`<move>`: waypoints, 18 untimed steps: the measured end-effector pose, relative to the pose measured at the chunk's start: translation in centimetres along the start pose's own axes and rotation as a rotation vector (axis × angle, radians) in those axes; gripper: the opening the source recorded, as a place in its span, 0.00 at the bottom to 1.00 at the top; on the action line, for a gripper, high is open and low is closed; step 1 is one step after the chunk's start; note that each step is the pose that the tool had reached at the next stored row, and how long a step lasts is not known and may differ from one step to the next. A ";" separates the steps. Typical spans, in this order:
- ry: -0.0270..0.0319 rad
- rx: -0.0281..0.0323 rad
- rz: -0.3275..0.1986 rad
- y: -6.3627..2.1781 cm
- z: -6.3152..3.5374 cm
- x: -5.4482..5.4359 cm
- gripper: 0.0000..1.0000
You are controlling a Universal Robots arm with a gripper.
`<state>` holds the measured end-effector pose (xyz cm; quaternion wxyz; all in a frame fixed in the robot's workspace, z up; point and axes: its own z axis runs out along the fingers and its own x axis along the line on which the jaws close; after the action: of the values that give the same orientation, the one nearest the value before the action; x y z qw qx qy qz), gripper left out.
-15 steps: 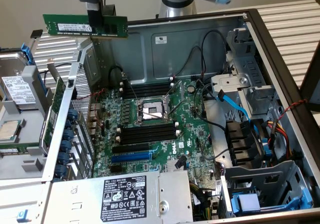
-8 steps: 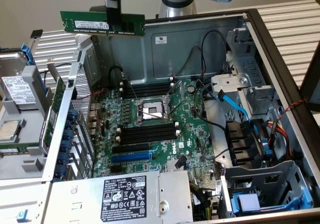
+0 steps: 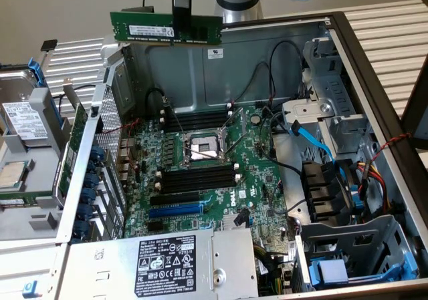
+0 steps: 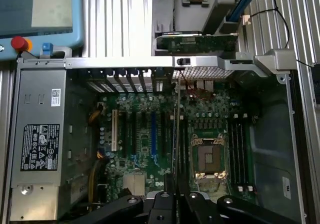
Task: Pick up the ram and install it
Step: 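Pick up the ram and move it above insertion slot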
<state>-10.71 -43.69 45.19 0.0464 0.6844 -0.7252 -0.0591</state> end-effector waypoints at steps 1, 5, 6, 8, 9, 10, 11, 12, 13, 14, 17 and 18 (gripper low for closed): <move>0.0011 0.0046 -0.003 -0.03 0.05 -0.1 0.13; 0.0026 0.0382 -0.013 -0.09 0.16 -0.7 0.13; 0.0025 0.0472 -0.016 -0.09 0.20 -0.9 0.13; 0.0028 0.0581 -0.021 -0.08 0.31 -1.4 0.13; 0.0030 0.0612 -0.024 -0.08 0.40 -1.7 0.13; 0.0032 0.0638 -0.026 -0.07 0.50 -2.0 0.13; 0.0033 0.0660 -0.029 -0.07 0.59 -2.3 0.13; 0.0035 0.0681 -0.031 -0.07 0.70 -2.6 0.13; 0.0035 0.0700 -0.033 -0.06 0.82 -3.0 0.13; 0.0038 0.0717 -0.035 -0.06 0.93 -3.3 0.13; 0.0046 0.0819 -0.041 -0.04 1.16 -4.1 0.13; 0.0053 0.0852 -0.042 -0.04 1.22 -4.4 0.13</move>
<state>-10.59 -39.30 44.04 0.0178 0.7010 -0.7124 -0.0273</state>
